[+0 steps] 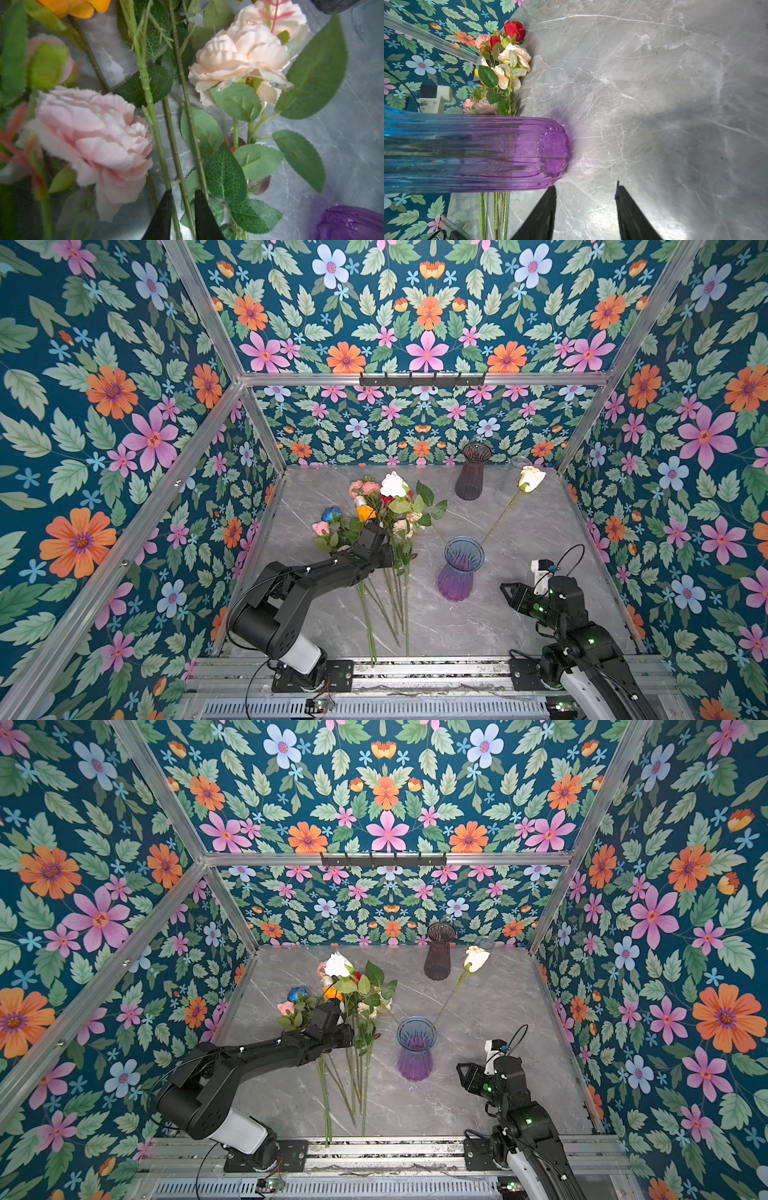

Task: Arrange the flowers into the vase
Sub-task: 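Draw the left gripper back down to the stems of the bunch, then close the left gripper on the pink rose stem in the bunch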

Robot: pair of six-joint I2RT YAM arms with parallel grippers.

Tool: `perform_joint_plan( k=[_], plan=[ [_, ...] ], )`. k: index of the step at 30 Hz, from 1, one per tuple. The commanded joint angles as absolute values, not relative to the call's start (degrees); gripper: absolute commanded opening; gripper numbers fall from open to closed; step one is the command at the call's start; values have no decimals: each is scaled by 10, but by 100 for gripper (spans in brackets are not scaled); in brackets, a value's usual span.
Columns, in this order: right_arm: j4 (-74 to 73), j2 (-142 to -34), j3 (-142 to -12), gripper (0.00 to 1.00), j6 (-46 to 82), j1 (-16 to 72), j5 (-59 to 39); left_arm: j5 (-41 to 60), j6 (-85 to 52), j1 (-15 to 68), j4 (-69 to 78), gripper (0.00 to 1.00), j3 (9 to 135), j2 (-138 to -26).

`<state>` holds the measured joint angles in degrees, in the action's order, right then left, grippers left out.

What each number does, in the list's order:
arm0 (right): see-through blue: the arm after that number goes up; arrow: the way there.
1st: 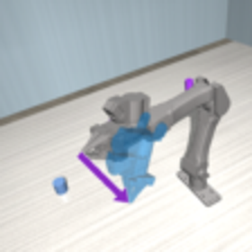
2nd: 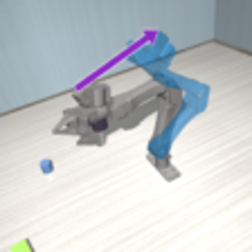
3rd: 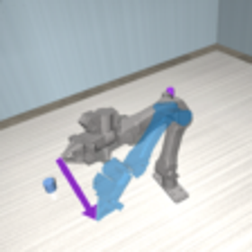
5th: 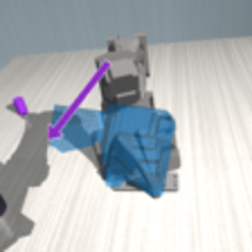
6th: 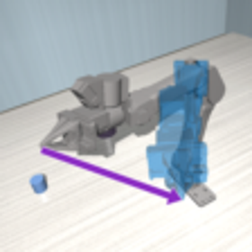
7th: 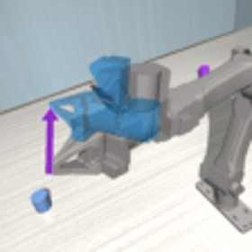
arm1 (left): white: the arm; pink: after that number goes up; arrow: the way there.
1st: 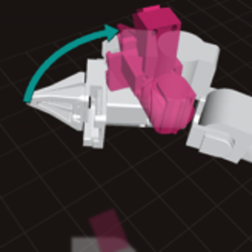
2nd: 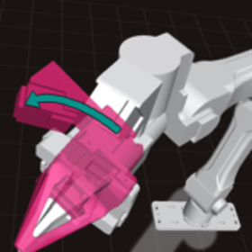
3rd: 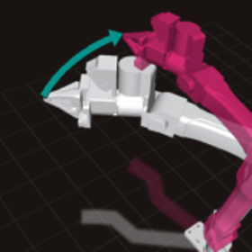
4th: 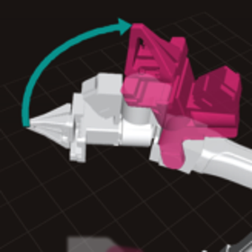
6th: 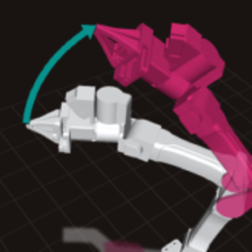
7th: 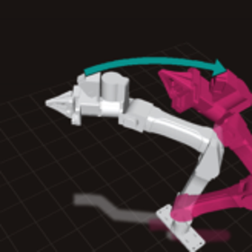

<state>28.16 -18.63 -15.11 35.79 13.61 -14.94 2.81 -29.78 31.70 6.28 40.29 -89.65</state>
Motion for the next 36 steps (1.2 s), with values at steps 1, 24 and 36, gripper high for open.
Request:
perform_joint_plan(
  k=[1, 24, 36],
  plan=[
    [272, -186, -153, 48, 355, 136, -149, 25, -297, 317, 54, 23, 411, -904],
    [274, -183, -152, 48, 354, 136, -149, 24, -307, 307, 31, 23, 435, -943],
    [273, -183, -152, 48, 355, 136, -150, 53, -308, 294, 42, 12, 431, -949]
  ],
)
